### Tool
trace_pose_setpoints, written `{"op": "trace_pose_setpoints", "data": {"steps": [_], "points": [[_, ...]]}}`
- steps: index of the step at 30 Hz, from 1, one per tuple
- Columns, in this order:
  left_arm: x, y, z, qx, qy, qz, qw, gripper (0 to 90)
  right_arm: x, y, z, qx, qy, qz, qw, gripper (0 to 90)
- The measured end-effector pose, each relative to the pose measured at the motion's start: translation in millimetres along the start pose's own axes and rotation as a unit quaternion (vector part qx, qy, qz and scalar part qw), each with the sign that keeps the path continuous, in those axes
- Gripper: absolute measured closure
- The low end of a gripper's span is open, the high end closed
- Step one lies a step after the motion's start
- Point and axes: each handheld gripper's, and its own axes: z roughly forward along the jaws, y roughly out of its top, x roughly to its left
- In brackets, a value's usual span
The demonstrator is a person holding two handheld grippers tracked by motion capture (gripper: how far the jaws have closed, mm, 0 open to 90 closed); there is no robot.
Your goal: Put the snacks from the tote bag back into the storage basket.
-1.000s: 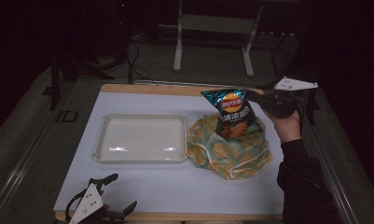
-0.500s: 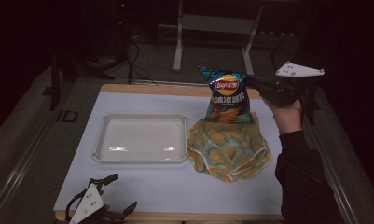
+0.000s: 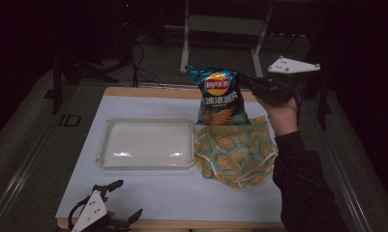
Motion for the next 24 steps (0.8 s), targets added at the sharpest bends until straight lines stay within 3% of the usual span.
{"op": "trace_pose_setpoints", "data": {"steps": [10,24], "points": [[0.3,0.5,1.6,0.004,-0.002,0.002,1.0,0.1,24.6,12.1,21.9,-0.003,0.025,-0.006,0.9997,90.0],[1.5,1.7,2.7,-0.001,0.003,-0.001,1.0,0.2,56.9,20.6,54.2,-0.016,0.061,0.011,0.9979,90.0]]}}
